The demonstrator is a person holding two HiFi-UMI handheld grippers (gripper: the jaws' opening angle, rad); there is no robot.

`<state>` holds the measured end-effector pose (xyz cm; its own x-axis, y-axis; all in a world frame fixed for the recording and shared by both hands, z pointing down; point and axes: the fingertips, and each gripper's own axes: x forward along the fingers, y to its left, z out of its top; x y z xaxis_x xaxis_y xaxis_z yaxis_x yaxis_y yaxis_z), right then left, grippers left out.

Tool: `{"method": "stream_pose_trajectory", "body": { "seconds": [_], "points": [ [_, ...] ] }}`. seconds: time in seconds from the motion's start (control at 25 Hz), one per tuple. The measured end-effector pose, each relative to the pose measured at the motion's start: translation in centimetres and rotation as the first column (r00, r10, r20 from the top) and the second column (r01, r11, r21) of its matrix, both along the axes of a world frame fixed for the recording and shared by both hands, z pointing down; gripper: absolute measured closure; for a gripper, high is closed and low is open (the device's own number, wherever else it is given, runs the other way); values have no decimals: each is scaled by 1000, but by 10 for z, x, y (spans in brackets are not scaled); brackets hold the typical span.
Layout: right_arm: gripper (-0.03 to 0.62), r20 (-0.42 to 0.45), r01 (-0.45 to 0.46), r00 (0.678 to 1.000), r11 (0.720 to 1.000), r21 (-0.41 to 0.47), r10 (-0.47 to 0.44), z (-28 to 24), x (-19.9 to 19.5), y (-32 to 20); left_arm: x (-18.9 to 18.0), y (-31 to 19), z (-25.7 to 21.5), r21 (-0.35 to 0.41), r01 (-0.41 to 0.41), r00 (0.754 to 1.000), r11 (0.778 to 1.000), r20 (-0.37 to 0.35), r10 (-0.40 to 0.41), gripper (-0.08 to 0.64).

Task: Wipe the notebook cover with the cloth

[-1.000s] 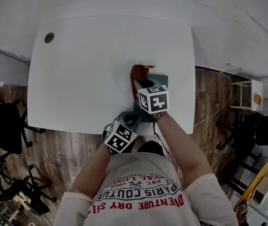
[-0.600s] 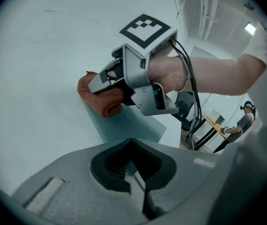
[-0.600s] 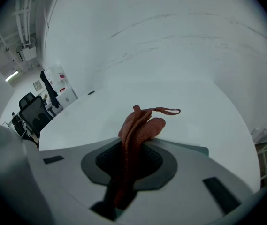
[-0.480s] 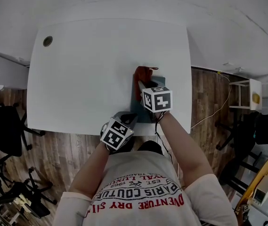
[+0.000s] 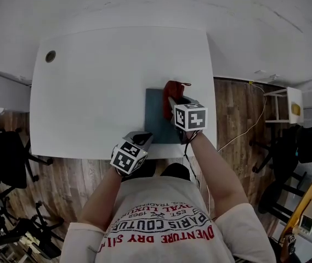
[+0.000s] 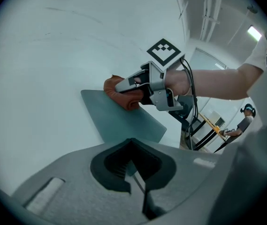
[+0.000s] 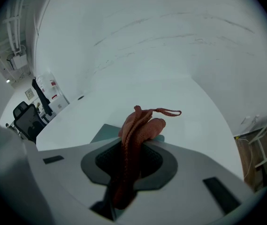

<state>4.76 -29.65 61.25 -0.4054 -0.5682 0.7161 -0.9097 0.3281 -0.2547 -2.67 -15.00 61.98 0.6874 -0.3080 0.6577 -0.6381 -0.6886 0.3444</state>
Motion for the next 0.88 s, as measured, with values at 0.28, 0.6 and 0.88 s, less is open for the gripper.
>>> {"method": "stream_pose_trajectory", "body": {
  "seconds": [0.28, 0.6, 0.88],
  "points": [
    [512, -14, -29, 999, 1000, 0, 29, 1, 29, 2, 0, -1, 1, -8, 43, 999, 999, -2, -43, 551],
    [515, -71, -101, 992, 995, -5, 100, 0, 76, 8, 1, 0, 2, 4, 64, 998, 998, 2, -64, 551],
    [516, 43, -76, 996, 997, 30, 75, -33, 54, 13, 2, -1, 2, -16, 62, 998, 998, -6, -62, 551]
  ]
}}
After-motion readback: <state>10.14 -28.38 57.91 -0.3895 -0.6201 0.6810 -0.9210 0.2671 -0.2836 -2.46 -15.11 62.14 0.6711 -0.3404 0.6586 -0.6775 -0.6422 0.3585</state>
